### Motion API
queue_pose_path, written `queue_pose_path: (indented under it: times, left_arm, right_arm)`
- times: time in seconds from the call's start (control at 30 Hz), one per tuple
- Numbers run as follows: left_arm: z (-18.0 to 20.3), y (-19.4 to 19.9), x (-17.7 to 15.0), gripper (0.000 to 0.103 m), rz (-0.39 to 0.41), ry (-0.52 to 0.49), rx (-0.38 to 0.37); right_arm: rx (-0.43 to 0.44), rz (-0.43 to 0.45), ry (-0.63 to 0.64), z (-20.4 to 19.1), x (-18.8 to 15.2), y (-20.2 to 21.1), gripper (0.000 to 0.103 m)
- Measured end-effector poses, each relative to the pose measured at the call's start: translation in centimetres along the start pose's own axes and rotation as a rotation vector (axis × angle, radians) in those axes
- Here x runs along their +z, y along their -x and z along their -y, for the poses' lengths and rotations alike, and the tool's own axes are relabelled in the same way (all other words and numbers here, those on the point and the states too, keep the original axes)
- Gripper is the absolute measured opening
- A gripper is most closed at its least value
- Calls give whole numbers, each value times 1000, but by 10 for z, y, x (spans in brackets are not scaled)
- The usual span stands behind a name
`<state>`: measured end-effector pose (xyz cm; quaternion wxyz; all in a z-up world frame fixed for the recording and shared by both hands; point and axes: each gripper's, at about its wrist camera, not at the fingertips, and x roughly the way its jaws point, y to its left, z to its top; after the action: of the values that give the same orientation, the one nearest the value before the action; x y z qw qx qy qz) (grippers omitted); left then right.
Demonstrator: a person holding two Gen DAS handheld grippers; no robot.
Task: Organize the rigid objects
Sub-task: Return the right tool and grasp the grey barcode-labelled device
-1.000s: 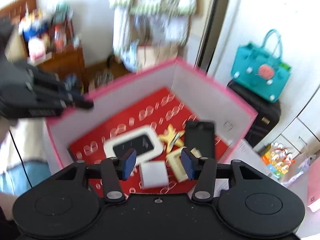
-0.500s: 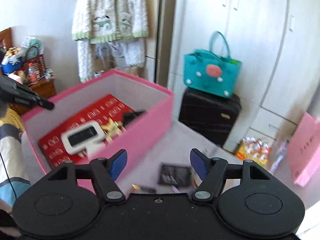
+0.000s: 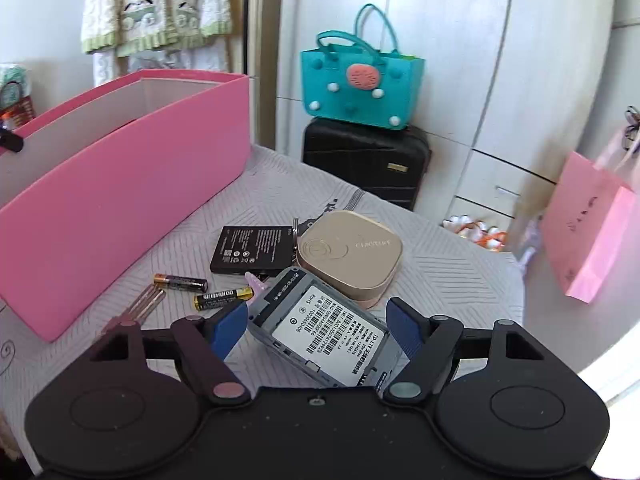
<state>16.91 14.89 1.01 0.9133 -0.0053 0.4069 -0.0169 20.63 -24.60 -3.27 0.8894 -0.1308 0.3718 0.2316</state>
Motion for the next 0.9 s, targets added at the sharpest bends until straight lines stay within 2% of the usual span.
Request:
queue_pose_path:
  times: [0.07,0.23,0.37,0.63,0.73,0.9]
  left_arm:
    - [0,0,1,4,-5,0,0]
    - [2,-1,3,4,-15,-11,1]
    - [3,-3,6,4,-21,-15,-2]
    - [5,-3,7,4,-20,-15,-4]
    - [4,-3,7,5,-23,-11,-9]
    - [4,-2,7,5,-24,-17,-5]
  right_arm:
    - [31,-5,44,2,0,-2,82]
    - [8,-61,165,1,3,-16,90]
    - [51,-122,177,9,4,-30,91]
    - [107,-102,107,21,-3,-40,96]
    - [125,-95,48,28,-8,-44,103]
    - [128,-53,23,27,-18,-40,103]
